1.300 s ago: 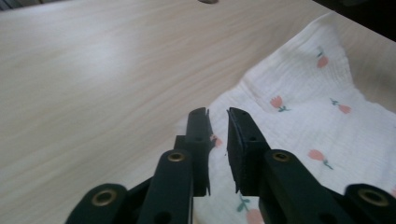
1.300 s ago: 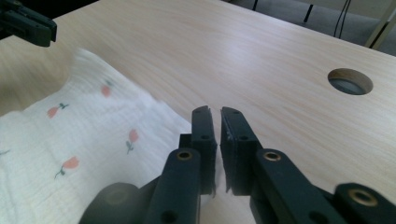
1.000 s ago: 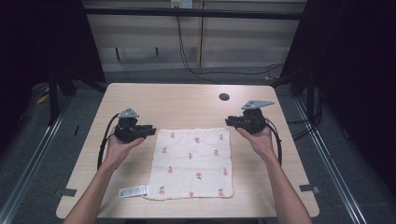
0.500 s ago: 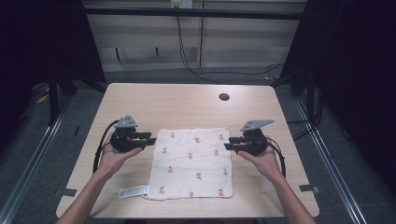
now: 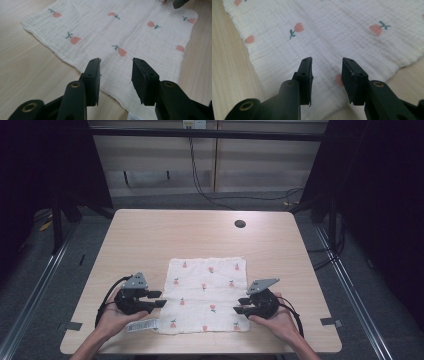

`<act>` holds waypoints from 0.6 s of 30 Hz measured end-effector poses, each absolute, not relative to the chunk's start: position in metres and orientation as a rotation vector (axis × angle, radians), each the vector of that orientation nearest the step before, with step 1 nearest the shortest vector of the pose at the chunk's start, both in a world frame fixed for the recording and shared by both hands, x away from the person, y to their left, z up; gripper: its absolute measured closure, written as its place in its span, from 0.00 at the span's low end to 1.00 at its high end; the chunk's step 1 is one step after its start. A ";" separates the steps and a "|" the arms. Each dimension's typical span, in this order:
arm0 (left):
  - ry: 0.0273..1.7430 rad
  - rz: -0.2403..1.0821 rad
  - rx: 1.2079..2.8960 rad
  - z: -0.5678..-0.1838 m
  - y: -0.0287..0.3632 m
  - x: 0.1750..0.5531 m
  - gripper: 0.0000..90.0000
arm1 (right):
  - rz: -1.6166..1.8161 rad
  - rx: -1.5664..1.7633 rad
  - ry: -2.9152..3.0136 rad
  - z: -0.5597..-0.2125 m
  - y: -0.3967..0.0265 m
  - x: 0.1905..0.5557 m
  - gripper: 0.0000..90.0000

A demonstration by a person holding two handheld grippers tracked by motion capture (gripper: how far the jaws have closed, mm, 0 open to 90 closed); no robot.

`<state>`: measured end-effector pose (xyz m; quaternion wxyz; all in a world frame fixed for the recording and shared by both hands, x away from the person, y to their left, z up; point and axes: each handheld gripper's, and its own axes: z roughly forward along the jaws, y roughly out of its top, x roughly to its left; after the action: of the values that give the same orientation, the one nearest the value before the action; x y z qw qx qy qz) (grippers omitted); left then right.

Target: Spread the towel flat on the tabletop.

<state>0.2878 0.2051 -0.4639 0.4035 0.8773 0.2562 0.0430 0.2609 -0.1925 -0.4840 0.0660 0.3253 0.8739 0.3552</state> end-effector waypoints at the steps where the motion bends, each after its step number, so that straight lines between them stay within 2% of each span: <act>1: 0.637 0.093 2.232 -0.466 0.205 0.287 0.63 | 1.058 0.969 2.654 -0.487 -0.190 0.261 0.68; 4: 0.640 0.081 2.245 -0.473 0.202 0.286 0.61 | 0.945 0.897 2.659 -0.491 -0.186 0.260 0.71; 6: 0.645 0.107 2.260 -0.478 0.197 0.286 0.61 | 0.915 0.924 2.661 -0.489 -0.187 0.260 0.82; 11: 0.596 0.103 2.337 -0.489 0.184 0.283 0.66 | 0.906 0.928 2.660 -0.488 -0.192 0.258 0.94; 15: 0.587 0.082 2.339 -0.492 0.175 0.285 0.66 | 0.922 0.955 2.670 -0.488 -0.198 0.256 0.97; 18: 0.573 0.069 2.343 -0.492 0.172 0.283 0.72 | 0.913 0.967 2.671 -0.488 -0.202 0.255 0.98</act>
<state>0.2826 0.1716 -0.4919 0.3563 0.9073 0.2218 0.0266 0.2545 -0.2019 -0.4878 0.0787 0.3232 0.8924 0.3049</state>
